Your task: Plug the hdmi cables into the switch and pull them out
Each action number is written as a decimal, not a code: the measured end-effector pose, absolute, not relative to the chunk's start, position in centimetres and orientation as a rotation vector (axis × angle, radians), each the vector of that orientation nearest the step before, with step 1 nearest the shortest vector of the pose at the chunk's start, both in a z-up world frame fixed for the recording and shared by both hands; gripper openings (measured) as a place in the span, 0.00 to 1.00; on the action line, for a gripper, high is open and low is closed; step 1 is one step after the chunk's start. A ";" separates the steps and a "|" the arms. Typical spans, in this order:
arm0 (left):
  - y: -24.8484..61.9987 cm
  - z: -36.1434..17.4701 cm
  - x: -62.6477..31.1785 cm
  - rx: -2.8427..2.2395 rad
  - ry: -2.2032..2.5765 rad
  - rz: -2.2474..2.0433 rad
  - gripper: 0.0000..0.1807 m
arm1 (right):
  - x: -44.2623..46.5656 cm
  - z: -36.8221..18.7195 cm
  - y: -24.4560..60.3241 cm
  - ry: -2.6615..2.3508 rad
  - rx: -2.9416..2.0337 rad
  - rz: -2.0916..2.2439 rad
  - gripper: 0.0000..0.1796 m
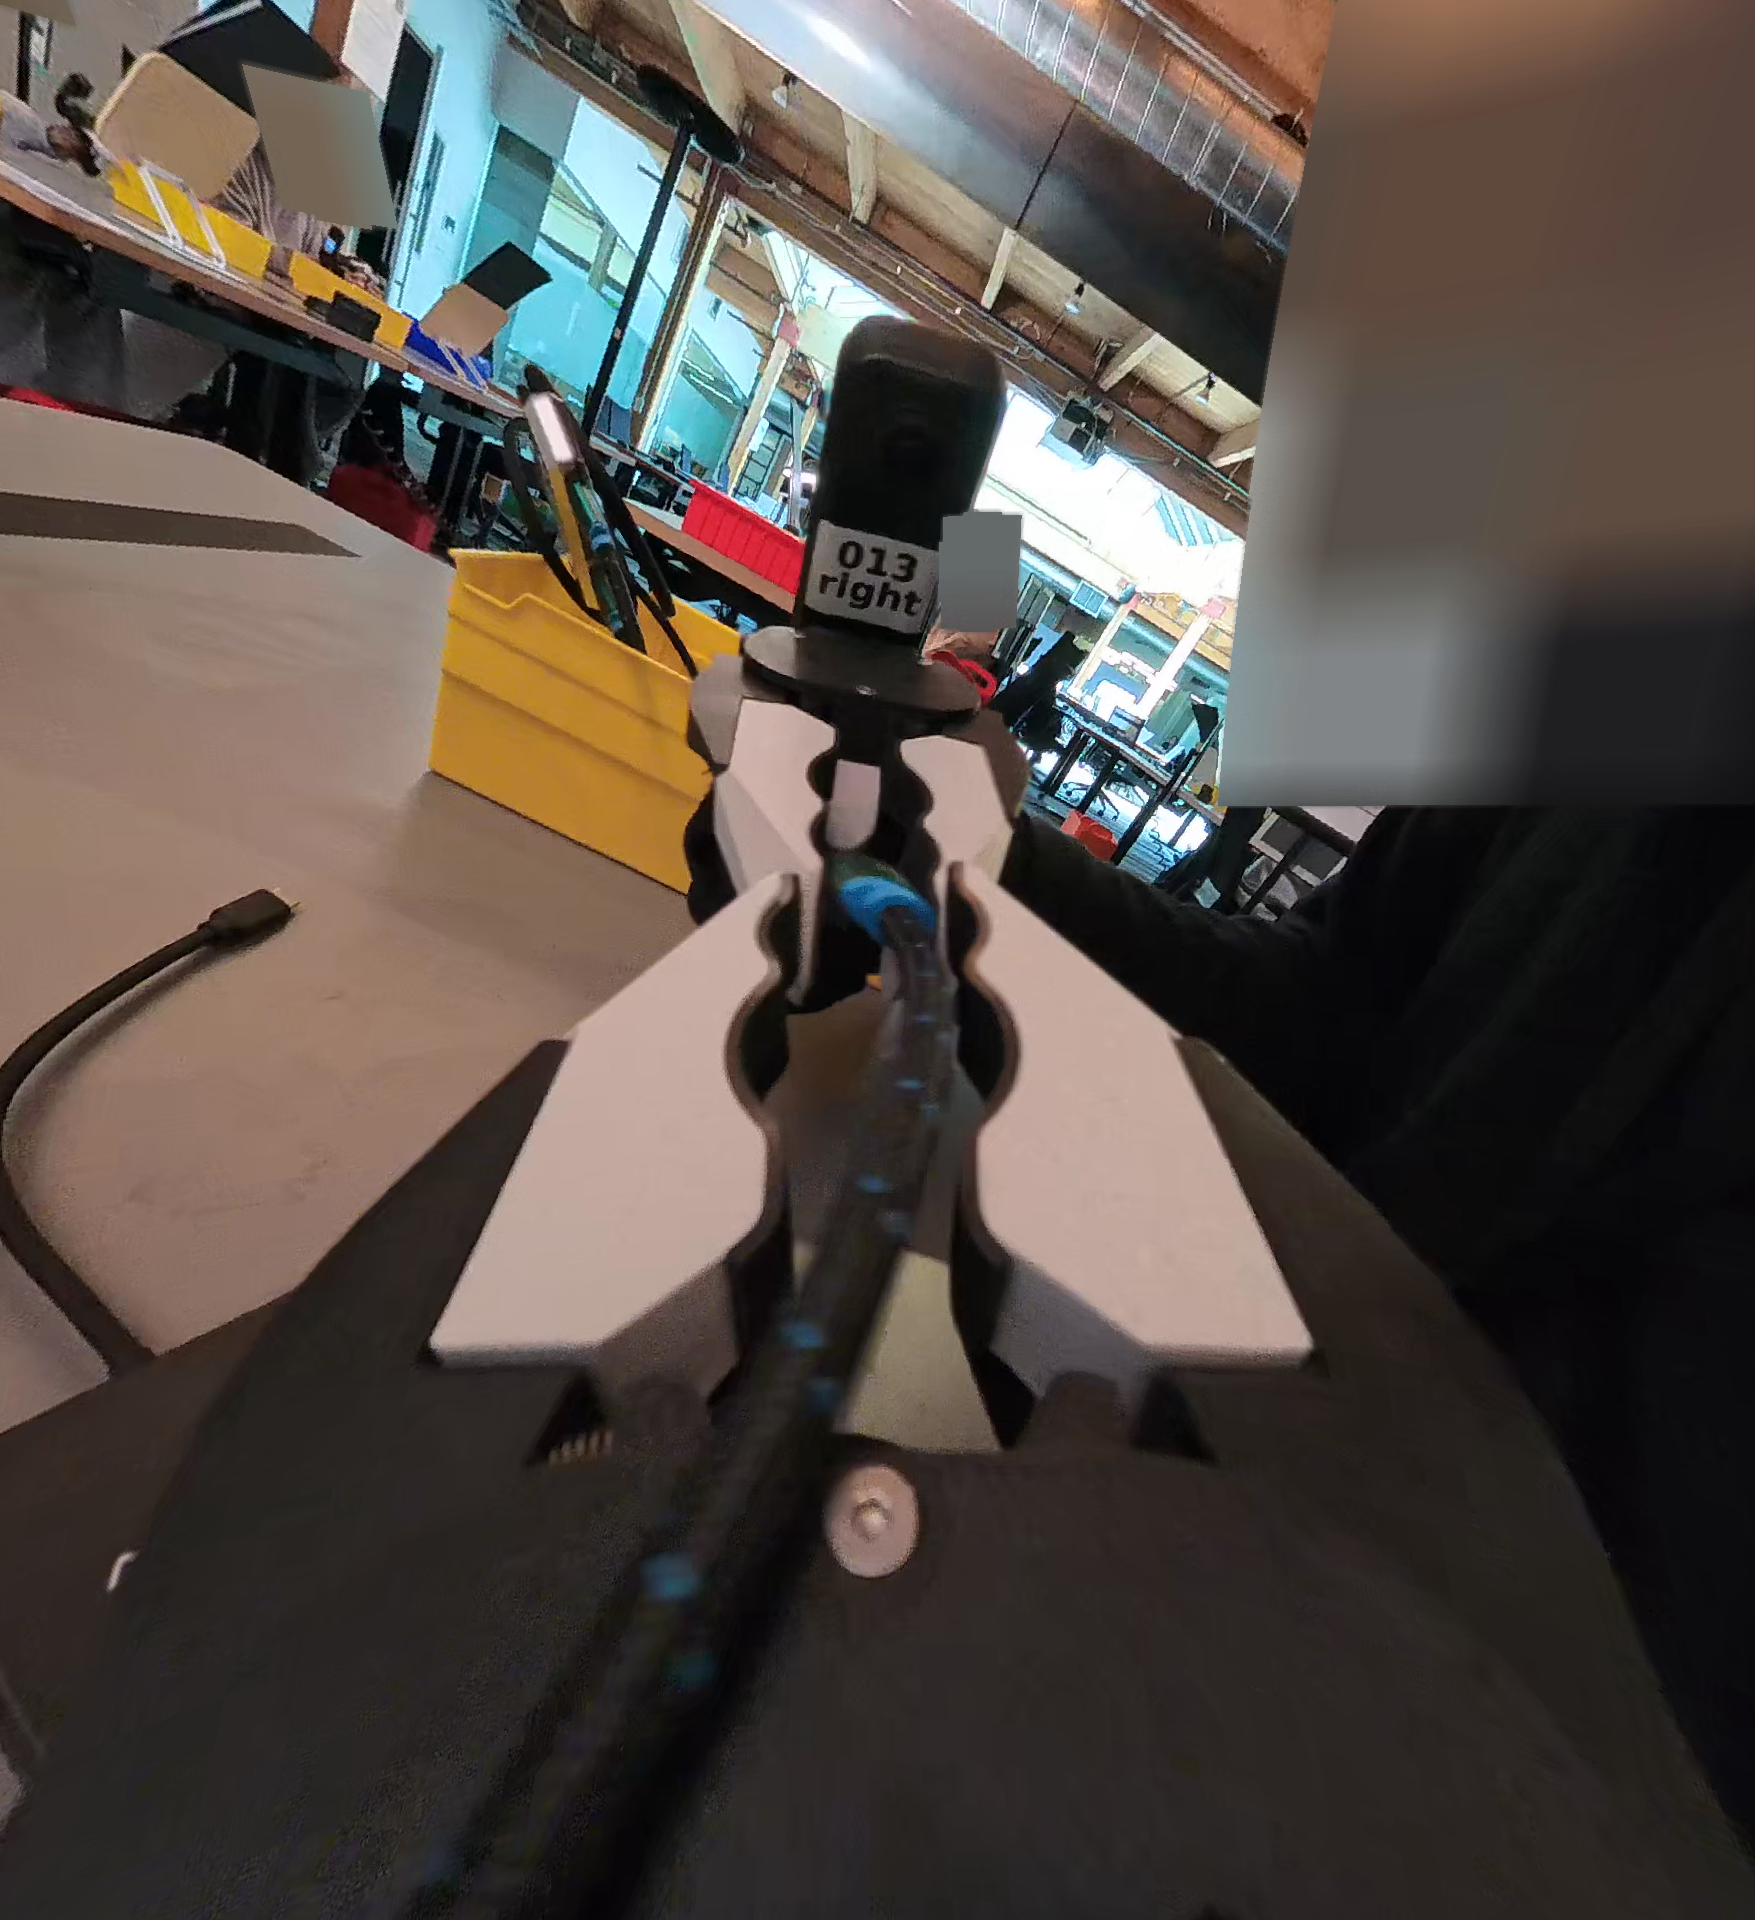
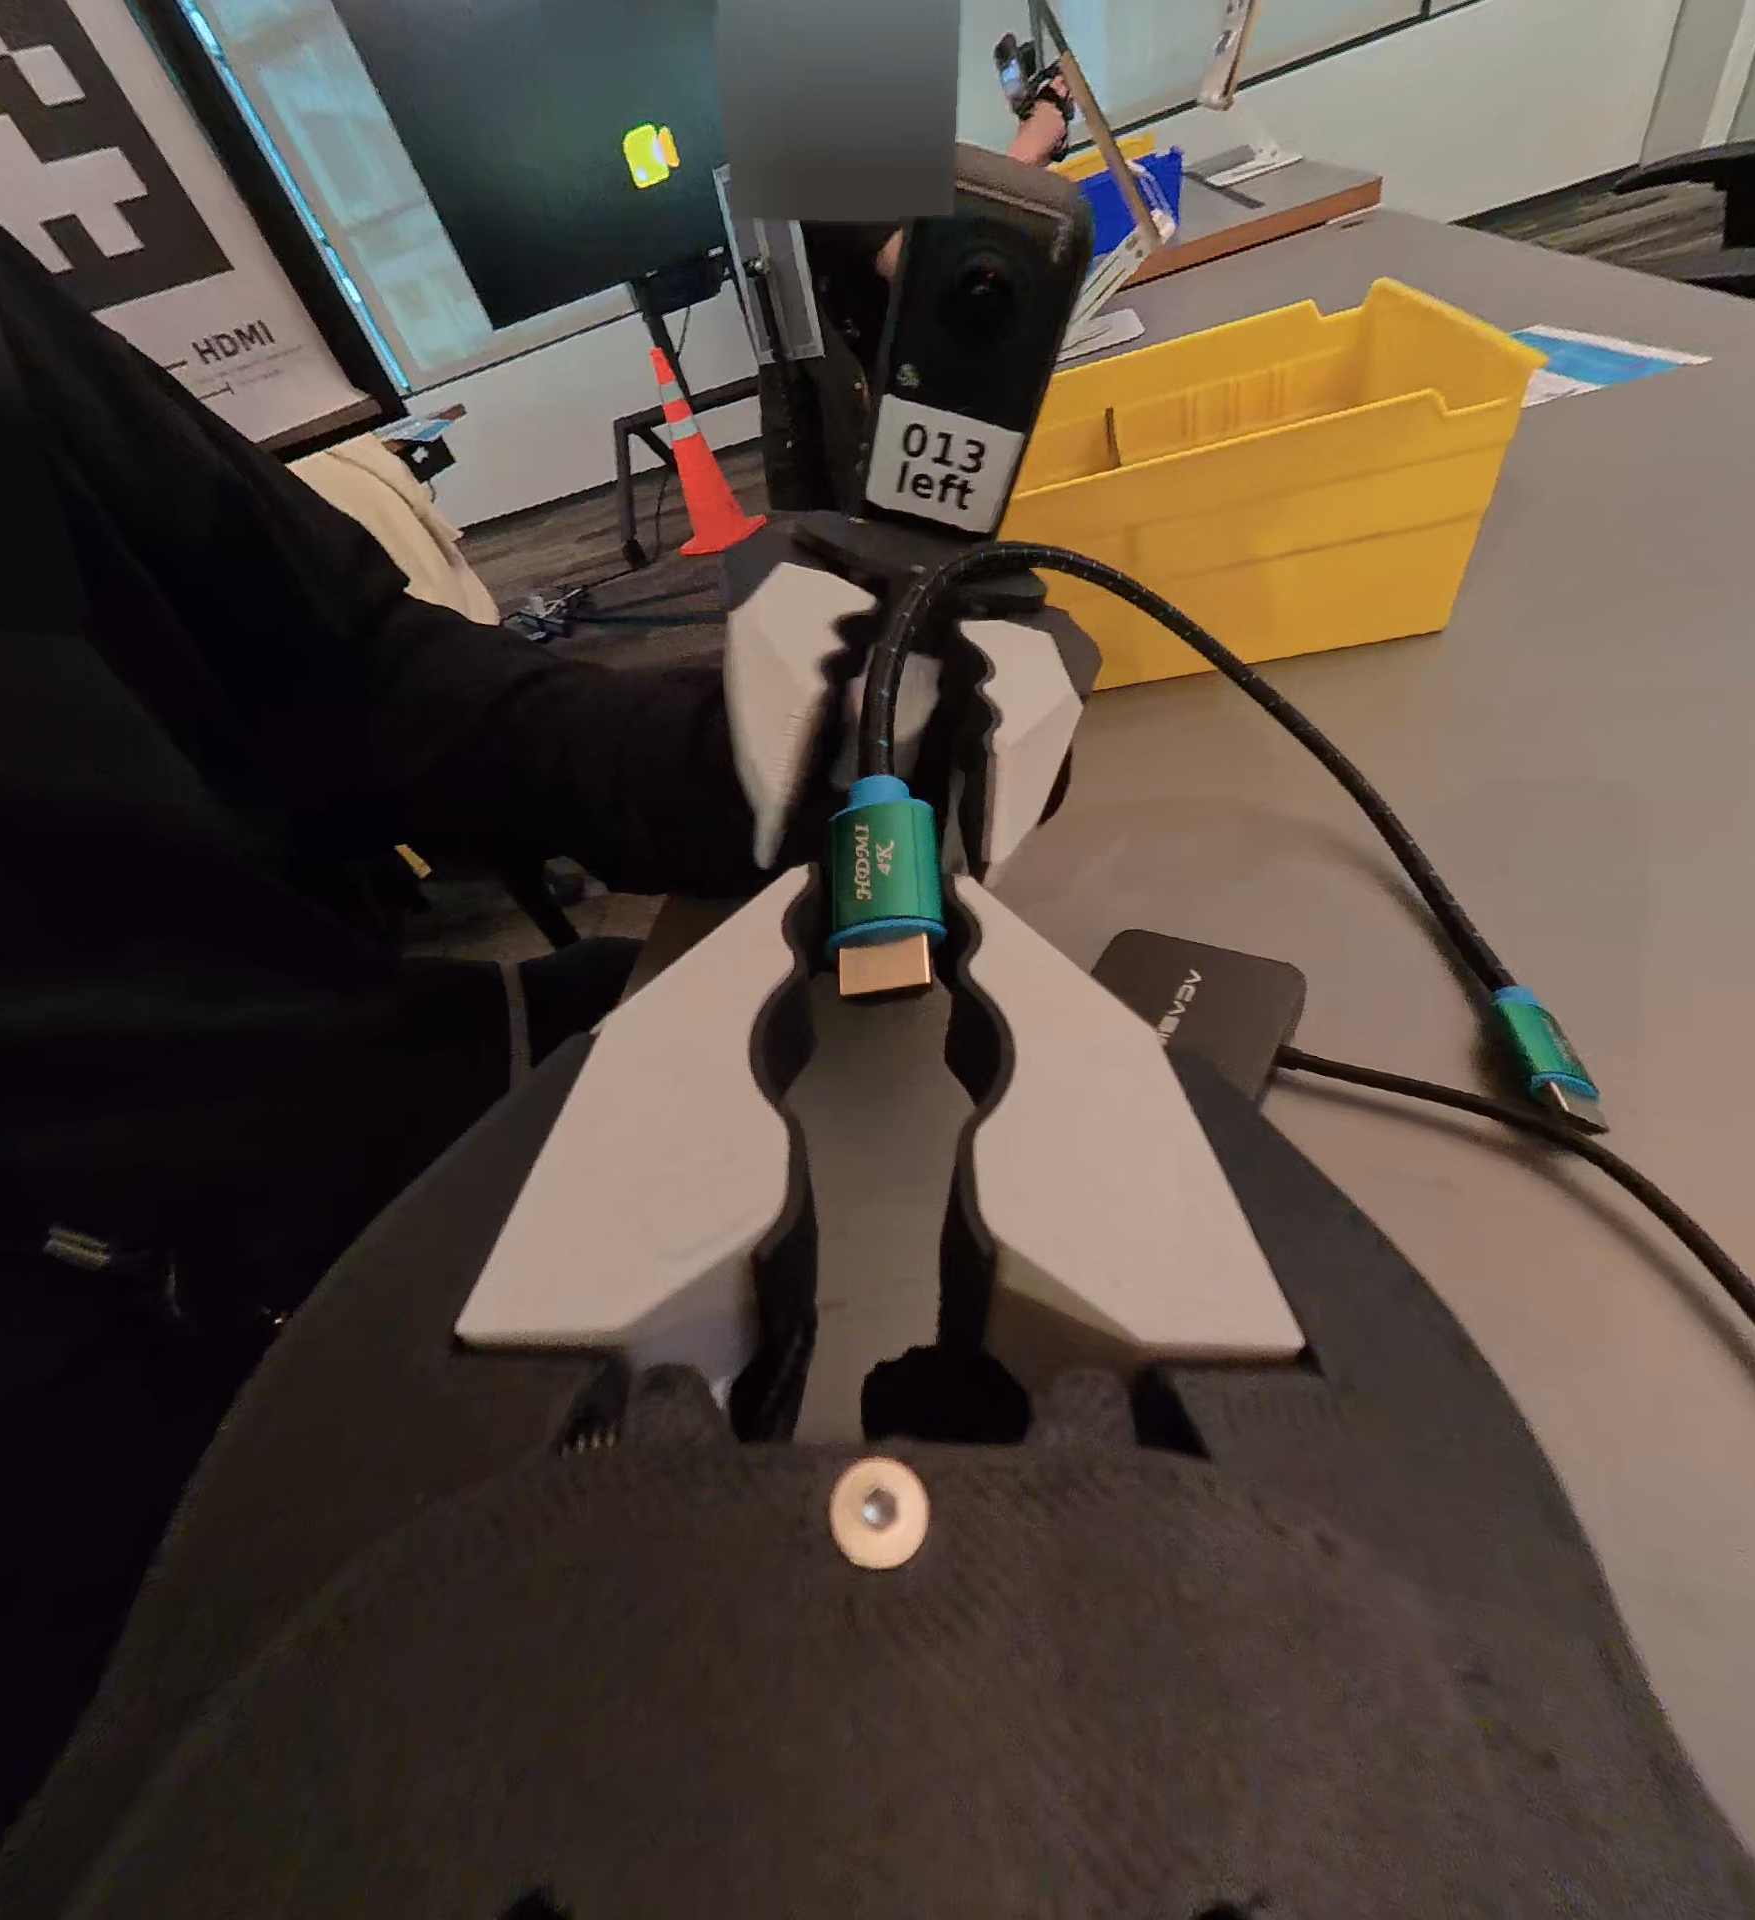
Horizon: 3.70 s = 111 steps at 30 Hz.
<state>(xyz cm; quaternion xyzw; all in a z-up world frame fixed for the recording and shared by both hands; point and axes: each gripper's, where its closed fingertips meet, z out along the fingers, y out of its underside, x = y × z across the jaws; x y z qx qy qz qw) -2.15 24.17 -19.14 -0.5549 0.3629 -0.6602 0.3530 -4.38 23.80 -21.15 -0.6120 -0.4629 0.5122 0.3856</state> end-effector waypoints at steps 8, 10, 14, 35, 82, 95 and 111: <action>23.8 -19.2 -2.4 -1.437 0.989 -1.665 0.08 | -4.6 -21.3 23.4 -1.191 -1.585 1.343 0.10; 23.9 -19.3 -2.5 -1.436 0.987 -1.663 0.08 | -4.7 -21.5 23.5 -1.190 -1.596 1.339 0.10; 23.7 -19.1 -2.6 -1.405 1.034 -1.602 0.09 | -4.9 -21.2 23.1 -1.169 -1.593 1.408 0.09; 21.9 -19.6 -2.9 -1.391 1.347 -1.351 0.09 | -5.3 -21.9 21.0 -1.265 -1.631 1.502 0.09; 25.3 -14.7 -8.8 -1.283 1.040 -1.497 0.10 | -3.5 -31.9 30.8 -1.778 -1.838 0.320 0.42; 25.6 -14.5 -9.3 -1.279 1.026 -1.509 0.10 | -5.3 -33.2 32.2 -1.881 -1.964 0.523 0.27; 25.9 -14.7 -9.0 -1.313 1.015 -1.470 0.10 | -4.2 -33.0 32.7 -1.197 -2.405 0.395 0.26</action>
